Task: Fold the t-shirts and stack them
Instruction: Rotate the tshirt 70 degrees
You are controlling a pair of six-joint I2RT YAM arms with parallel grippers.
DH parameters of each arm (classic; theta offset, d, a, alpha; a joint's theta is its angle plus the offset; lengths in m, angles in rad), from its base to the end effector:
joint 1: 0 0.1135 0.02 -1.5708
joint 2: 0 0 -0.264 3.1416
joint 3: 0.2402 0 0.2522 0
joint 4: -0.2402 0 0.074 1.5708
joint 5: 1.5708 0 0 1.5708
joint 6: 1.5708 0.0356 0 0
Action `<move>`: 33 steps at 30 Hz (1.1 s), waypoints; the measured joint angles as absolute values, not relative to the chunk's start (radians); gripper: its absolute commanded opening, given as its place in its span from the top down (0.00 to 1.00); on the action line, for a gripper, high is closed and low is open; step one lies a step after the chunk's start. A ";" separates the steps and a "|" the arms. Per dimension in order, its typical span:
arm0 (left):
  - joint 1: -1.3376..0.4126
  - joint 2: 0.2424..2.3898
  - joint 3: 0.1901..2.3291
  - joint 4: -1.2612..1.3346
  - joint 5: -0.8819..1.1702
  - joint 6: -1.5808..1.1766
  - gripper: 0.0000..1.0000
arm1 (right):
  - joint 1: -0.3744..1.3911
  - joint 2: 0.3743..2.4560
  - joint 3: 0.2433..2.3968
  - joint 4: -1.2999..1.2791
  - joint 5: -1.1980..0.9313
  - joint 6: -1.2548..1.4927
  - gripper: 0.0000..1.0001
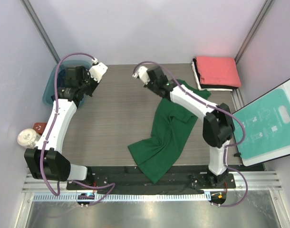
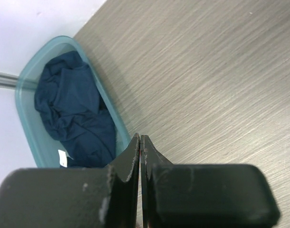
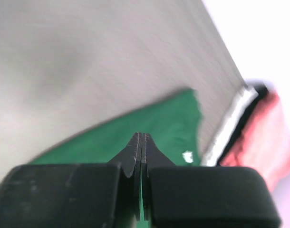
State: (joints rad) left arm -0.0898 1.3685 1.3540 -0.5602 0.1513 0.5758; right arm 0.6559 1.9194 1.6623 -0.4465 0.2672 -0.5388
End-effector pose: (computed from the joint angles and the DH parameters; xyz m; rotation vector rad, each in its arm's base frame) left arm 0.3027 -0.0326 0.3692 0.7820 1.9926 0.1225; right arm 0.3584 0.2639 0.2873 -1.1505 1.9403 -0.2411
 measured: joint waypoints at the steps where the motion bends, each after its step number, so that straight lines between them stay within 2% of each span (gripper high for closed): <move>1: -0.090 1.373 1.354 -0.561 0.154 0.576 1.00 | 0.620 1.956 1.690 -0.417 0.295 -0.539 0.99; 6: -0.090 1.373 1.343 -0.558 0.183 0.612 1.00 | 0.493 2.099 1.716 -0.367 0.432 -0.554 0.99; 12: -0.091 1.344 1.271 -0.559 0.241 0.654 1.00 | 0.476 2.138 1.725 -0.369 0.535 -0.575 0.99; 19: -0.091 1.375 1.318 -0.572 0.243 0.650 1.00 | 0.445 2.150 1.763 -0.397 0.532 -0.573 0.99; 33: -0.091 1.449 1.396 -0.596 0.217 0.666 1.00 | 0.400 2.366 1.869 -0.482 0.511 -0.566 0.99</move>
